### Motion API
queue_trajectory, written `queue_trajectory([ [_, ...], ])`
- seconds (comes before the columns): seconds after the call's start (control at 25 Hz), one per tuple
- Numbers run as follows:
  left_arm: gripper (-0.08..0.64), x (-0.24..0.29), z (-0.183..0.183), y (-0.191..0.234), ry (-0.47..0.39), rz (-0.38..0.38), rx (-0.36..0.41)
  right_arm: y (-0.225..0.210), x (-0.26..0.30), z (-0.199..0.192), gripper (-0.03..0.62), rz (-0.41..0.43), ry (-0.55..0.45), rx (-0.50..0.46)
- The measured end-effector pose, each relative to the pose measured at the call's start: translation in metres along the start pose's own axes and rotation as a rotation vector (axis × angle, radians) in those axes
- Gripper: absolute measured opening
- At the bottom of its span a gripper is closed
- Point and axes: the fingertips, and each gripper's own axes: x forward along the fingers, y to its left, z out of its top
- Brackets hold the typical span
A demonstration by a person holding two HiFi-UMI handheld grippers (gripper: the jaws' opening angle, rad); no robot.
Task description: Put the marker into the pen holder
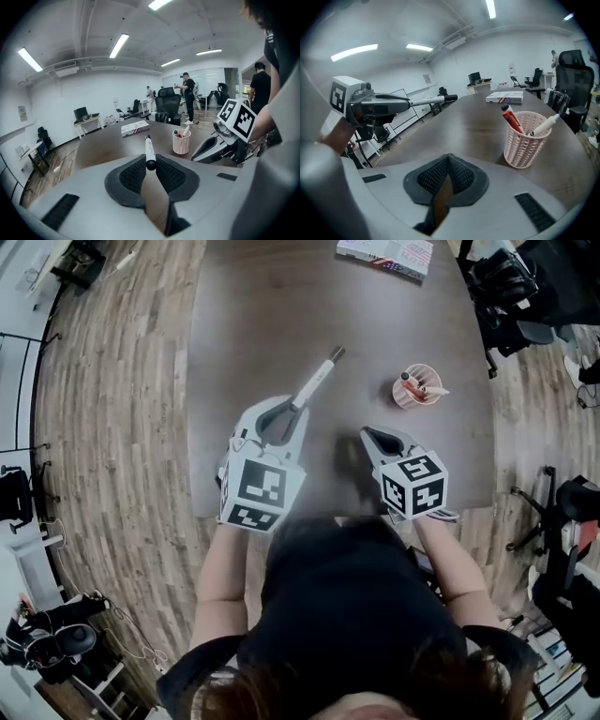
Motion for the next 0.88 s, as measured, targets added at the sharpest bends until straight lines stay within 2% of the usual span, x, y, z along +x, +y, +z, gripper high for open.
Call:
queue_trajectory([
  [0.36,0.08,0.031,0.054,-0.061,-0.001,-0.189,0.209,-0.039,-0.047,-0.018,0.018,-0.107,-0.037,0.063],
  [0.6,0.08,0.058,0.069,-0.104,0.049,-0.298,0.327,-0.064,-0.072,-0.033,0.018,-0.16,-0.048,0.108],
  [0.68,0.08,0.067,0.071,-0.113,0.076,-0.318,0.373,-0.07,-0.077,-0.036,0.018,-0.171,-0.05,0.119],
  [0.88,0.08,0.091,0.069,-0.128,0.15,-0.31,0.508,-0.082,-0.088,-0.044,0.018,-0.182,-0.054,0.145],
])
